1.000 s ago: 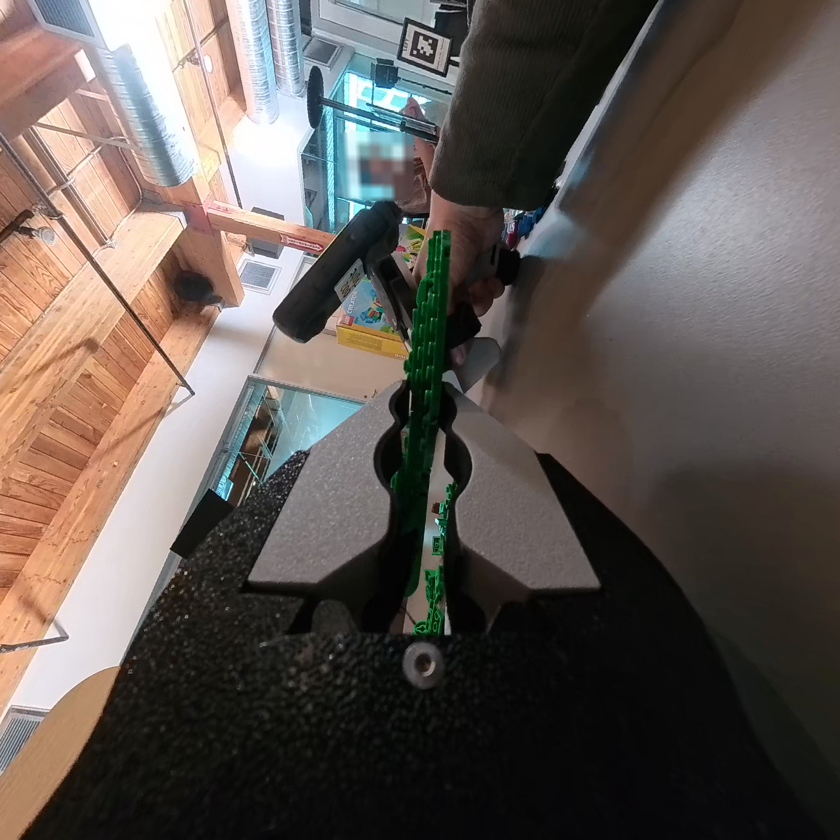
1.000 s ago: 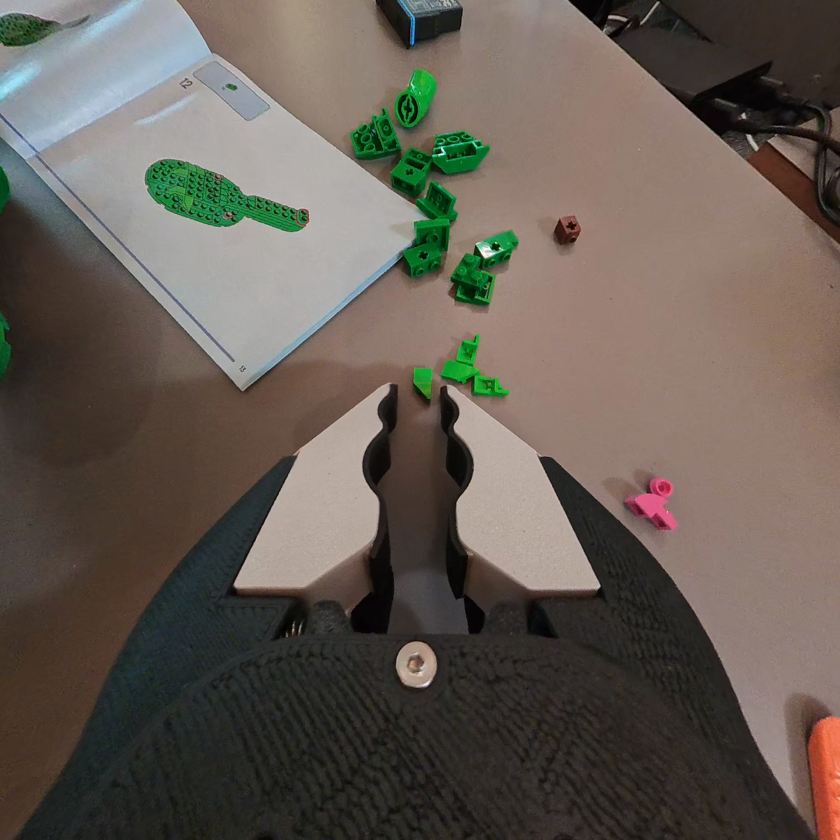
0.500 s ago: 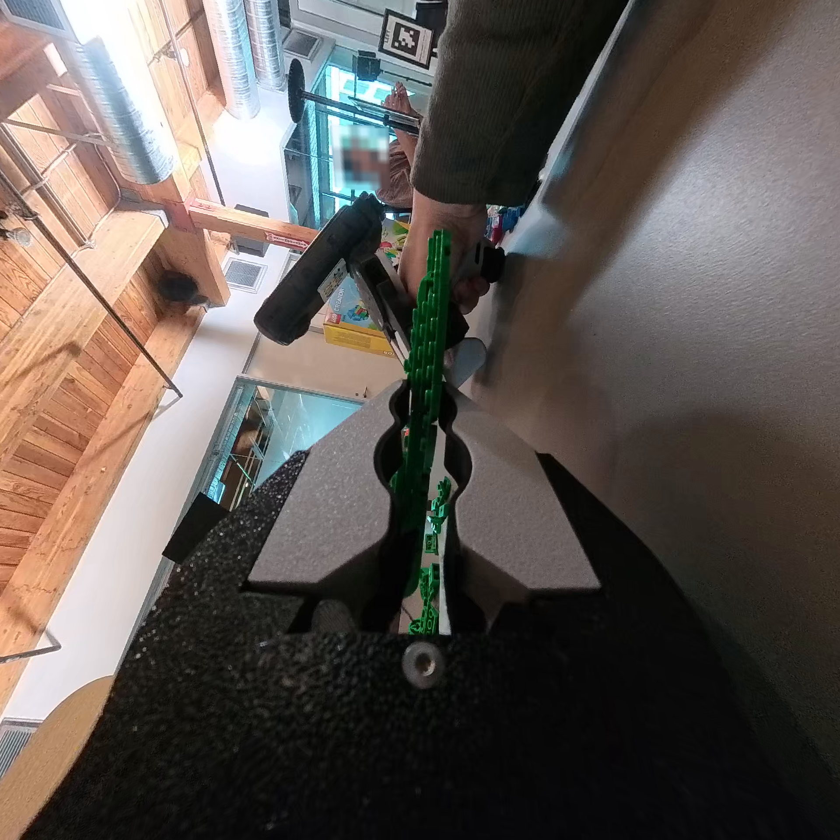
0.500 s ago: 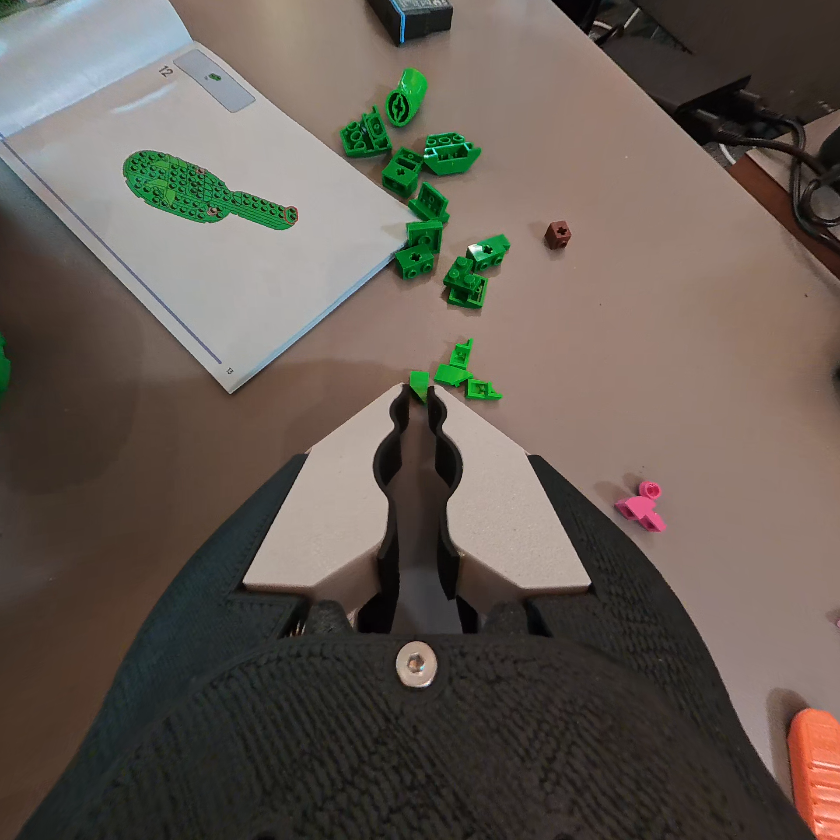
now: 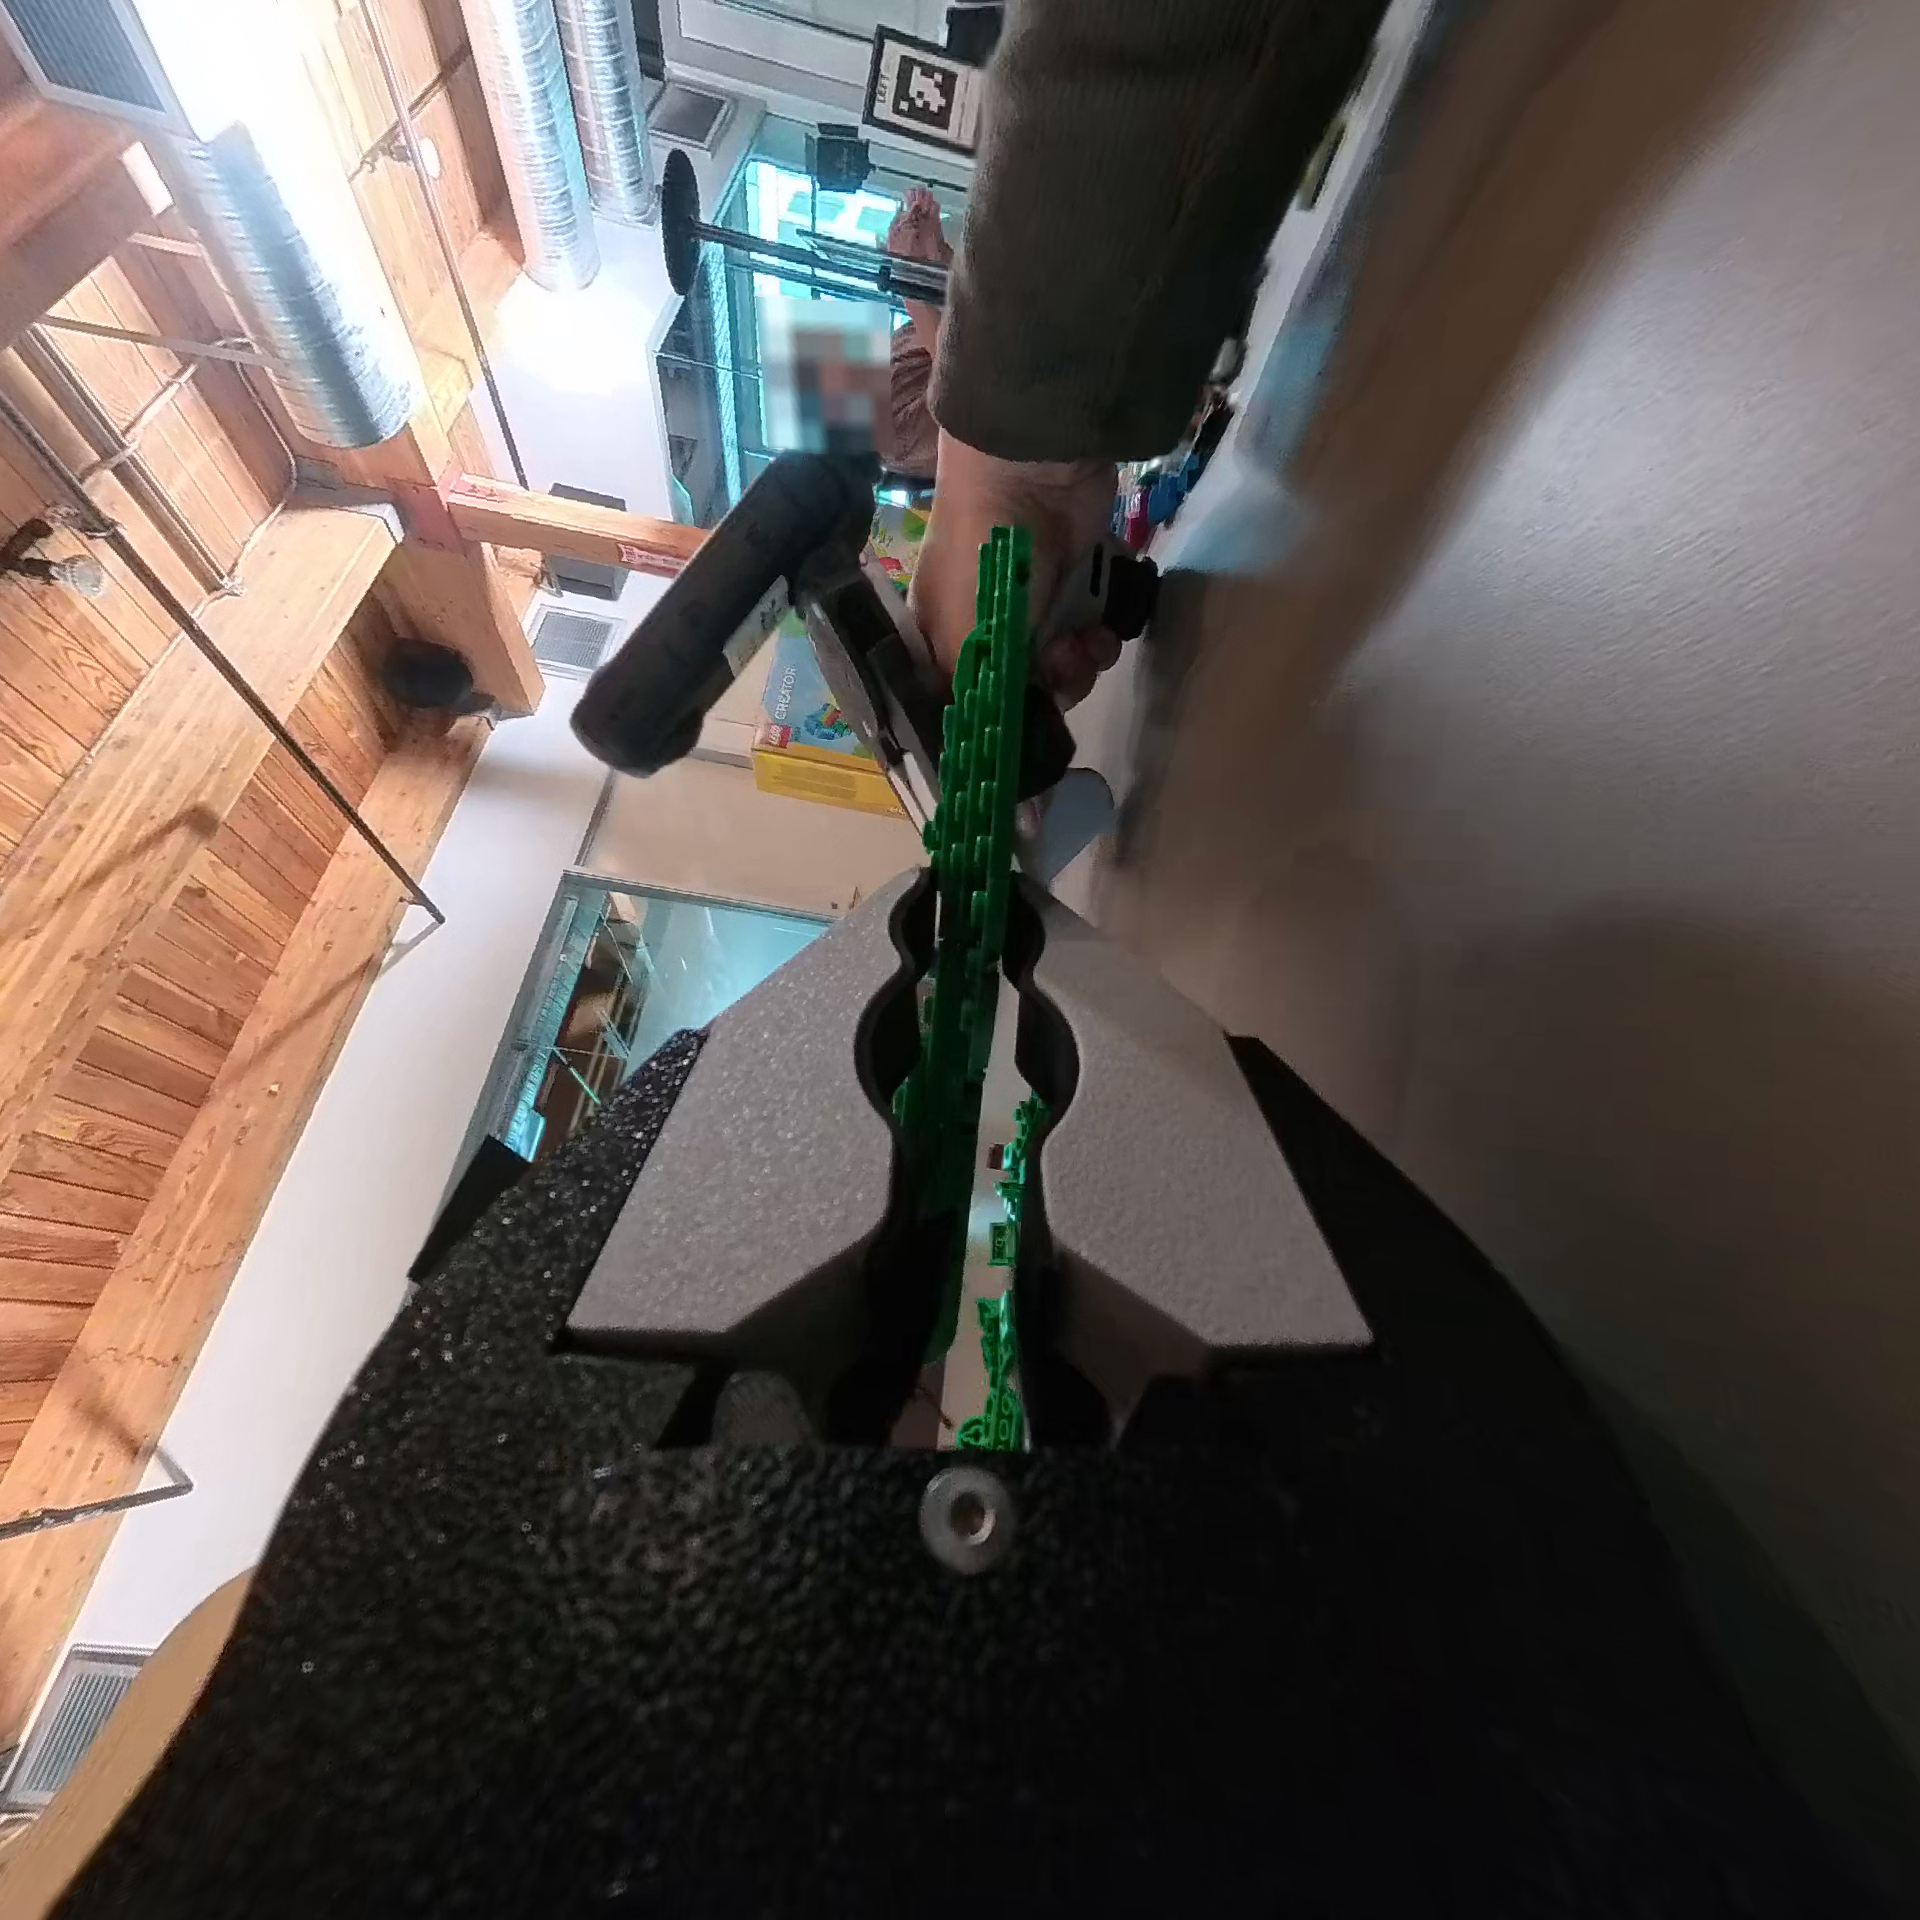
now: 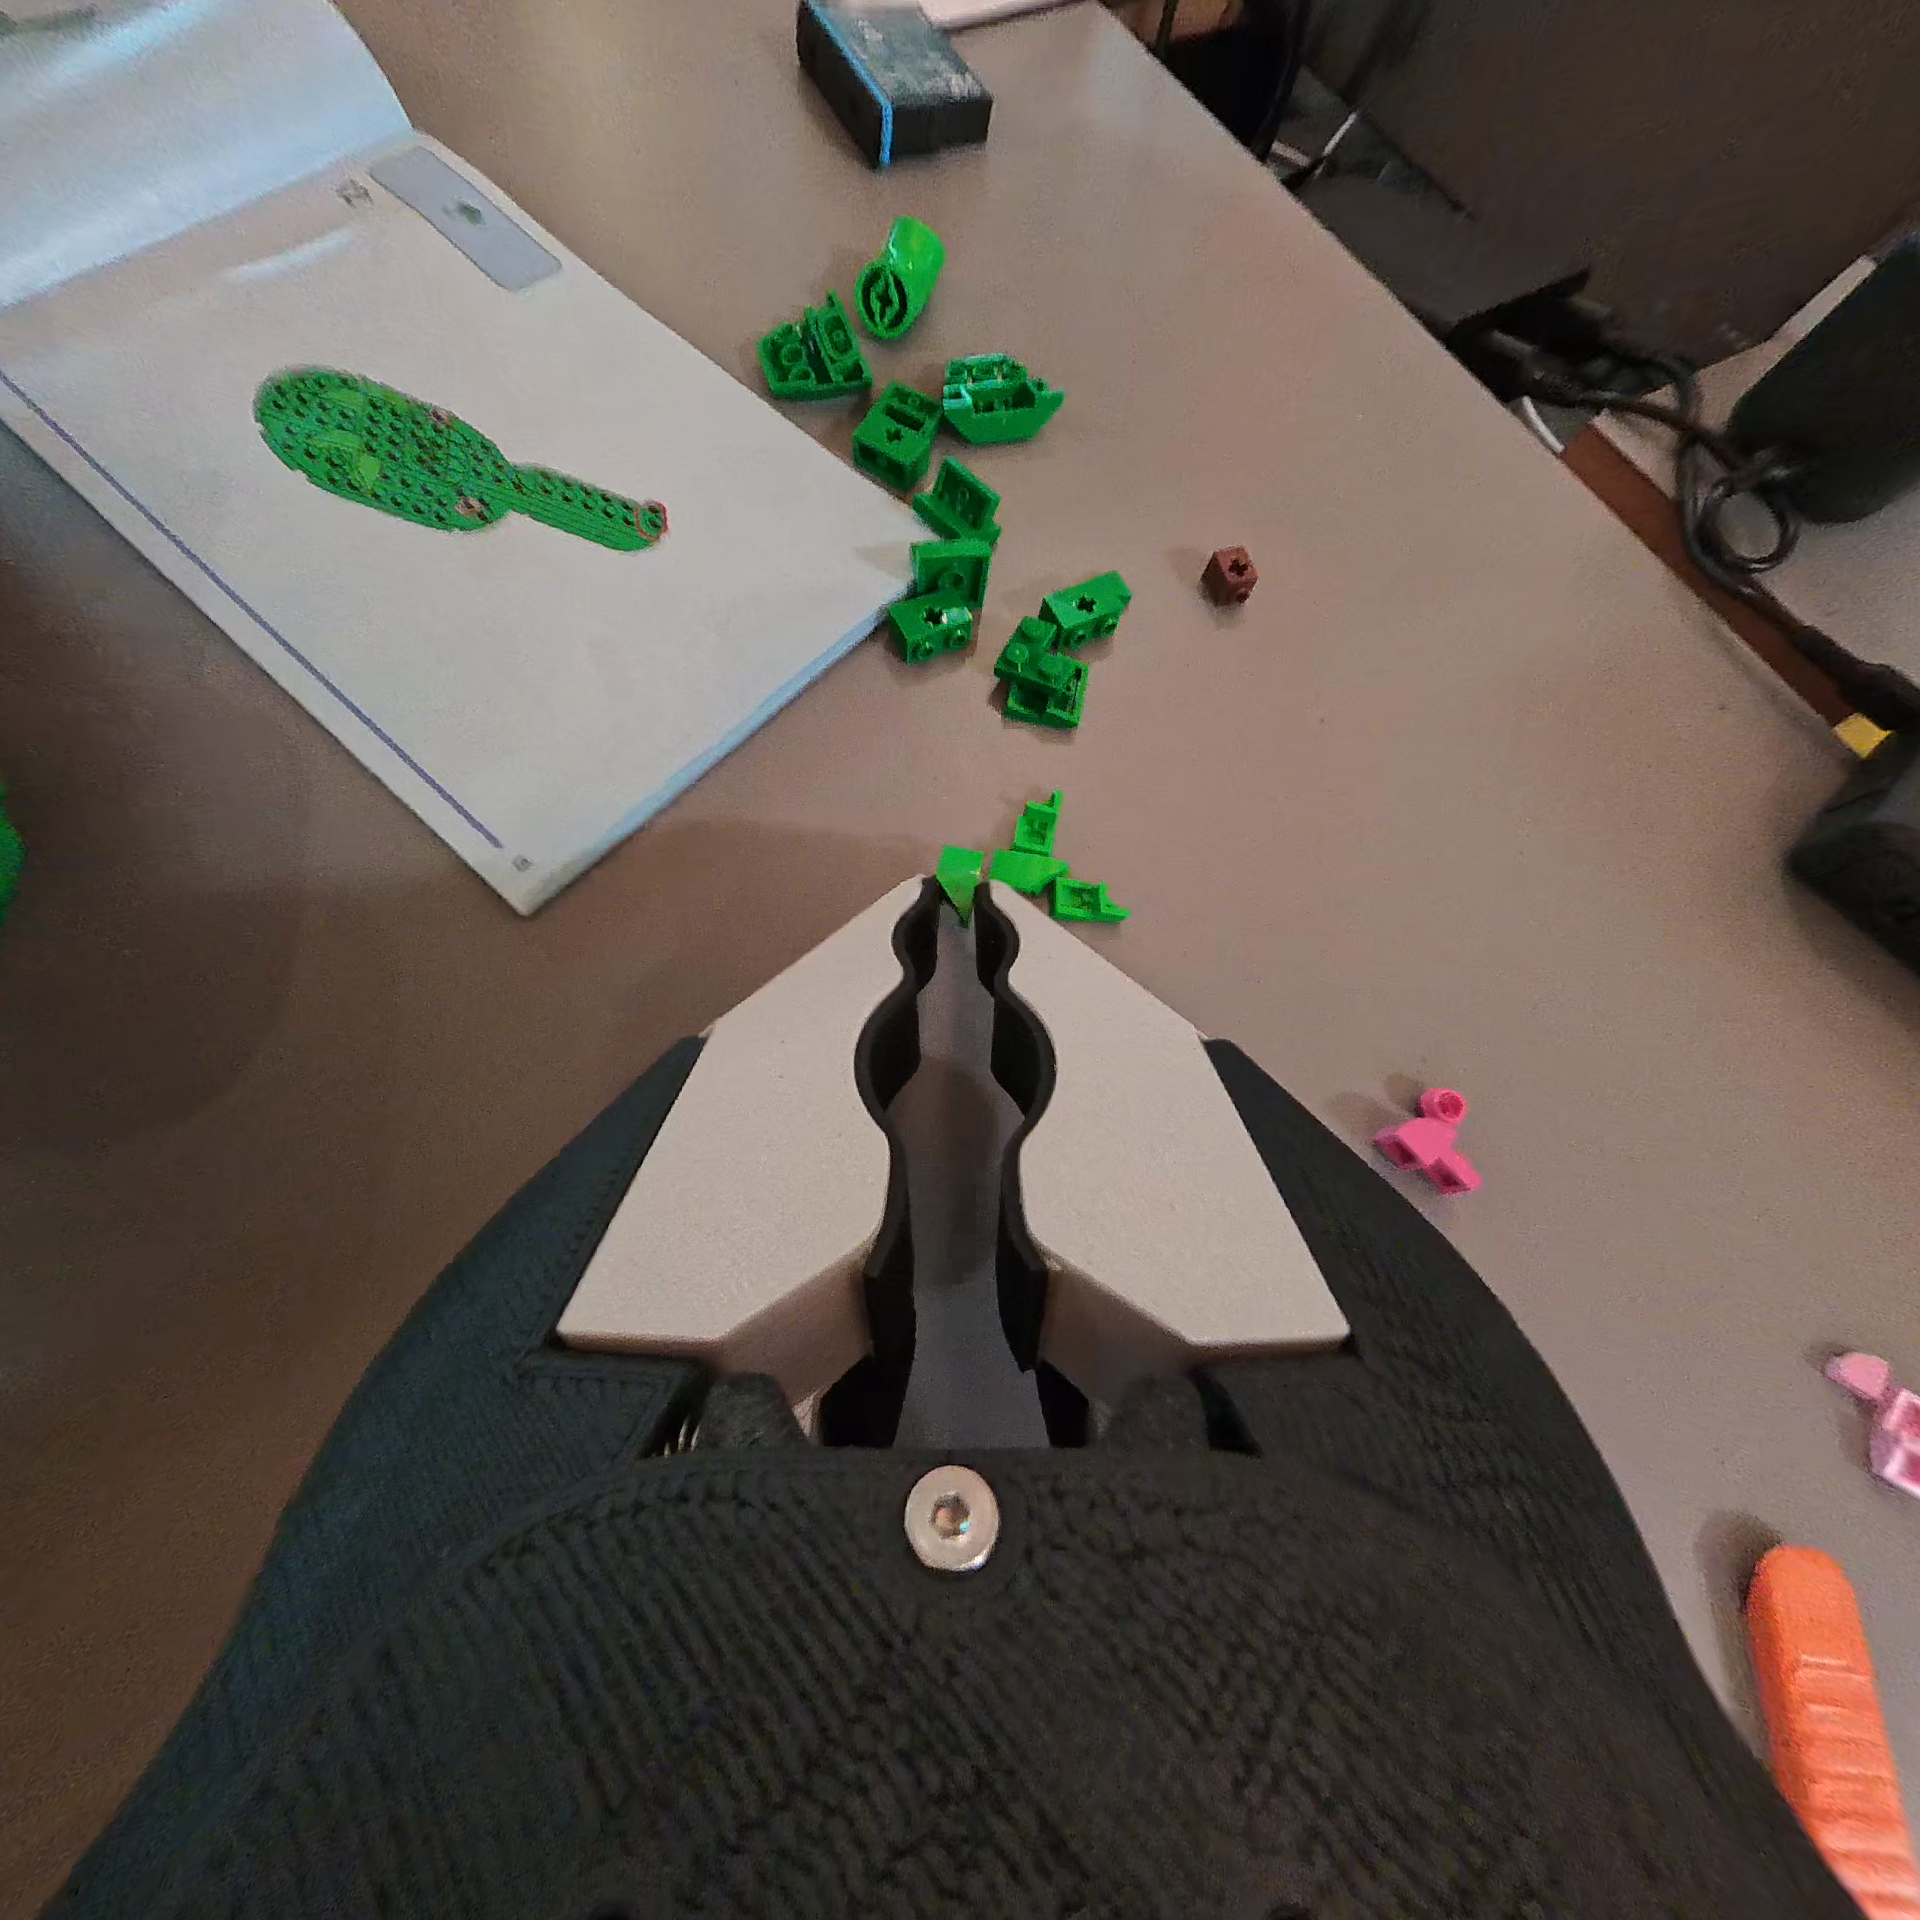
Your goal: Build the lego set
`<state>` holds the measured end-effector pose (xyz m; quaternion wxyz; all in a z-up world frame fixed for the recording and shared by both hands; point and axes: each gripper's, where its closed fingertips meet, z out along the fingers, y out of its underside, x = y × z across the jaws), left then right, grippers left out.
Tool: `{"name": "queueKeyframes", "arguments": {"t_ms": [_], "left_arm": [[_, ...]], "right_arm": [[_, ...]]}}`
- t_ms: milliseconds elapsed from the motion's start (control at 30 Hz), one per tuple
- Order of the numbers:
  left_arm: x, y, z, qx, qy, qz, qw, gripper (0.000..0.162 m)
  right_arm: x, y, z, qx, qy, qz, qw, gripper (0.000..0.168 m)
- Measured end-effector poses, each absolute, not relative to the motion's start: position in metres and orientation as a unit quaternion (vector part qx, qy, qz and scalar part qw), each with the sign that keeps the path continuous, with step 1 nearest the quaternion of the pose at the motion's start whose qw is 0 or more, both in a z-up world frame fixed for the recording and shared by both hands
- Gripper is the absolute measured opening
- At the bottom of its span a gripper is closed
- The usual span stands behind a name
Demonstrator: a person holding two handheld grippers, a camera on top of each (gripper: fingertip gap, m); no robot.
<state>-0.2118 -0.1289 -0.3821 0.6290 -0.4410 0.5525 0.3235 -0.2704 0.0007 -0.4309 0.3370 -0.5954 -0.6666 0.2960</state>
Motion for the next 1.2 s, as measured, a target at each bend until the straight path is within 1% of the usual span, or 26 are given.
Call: {"name": "queueKeyframes", "arguments": {"t_ms": [33,233,433,700,800,967,1100,1200], "left_arm": [[-0.212,-0.129,-0.382,-0.439,0.553,0.326,0.628,0.009],[-0.212,-0.129,-0.382,-0.437,0.555,0.332,0.626,0.010],[-0.211,-0.129,-0.382,-0.433,0.557,0.332,0.626,0.010],[-0.219,-0.127,-0.376,-0.440,0.541,0.356,0.623,0.010],[-0.237,-0.122,-0.360,-0.452,0.492,0.398,0.629,0.009],[-0.239,-0.119,-0.363,-0.451,0.502,0.418,0.609,0.009],[-0.233,-0.120,-0.368,-0.443,0.524,0.416,0.597,0.009],[-0.233,-0.123,-0.362,-0.436,0.516,0.416,0.609,0.009]], "right_arm": [[-0.270,-0.002,-0.426,-0.597,-0.657,0.311,0.340,0.005],[-0.258,-0.019,-0.396,-0.590,-0.621,0.337,0.392,0.005],[-0.237,-0.031,-0.382,-0.593,-0.581,0.343,0.439,0.005],[-0.235,-0.038,-0.378,-0.583,-0.588,0.355,0.435,0.005],[-0.233,-0.045,-0.365,-0.567,-0.590,0.370,0.440,0.005],[-0.223,-0.075,-0.335,-0.518,-0.623,0.401,0.429,0.005],[-0.214,-0.102,-0.331,-0.489,-0.668,0.401,0.393,0.005],[-0.208,-0.114,-0.344,-0.487,-0.706,0.371,0.356,0.005]]}}
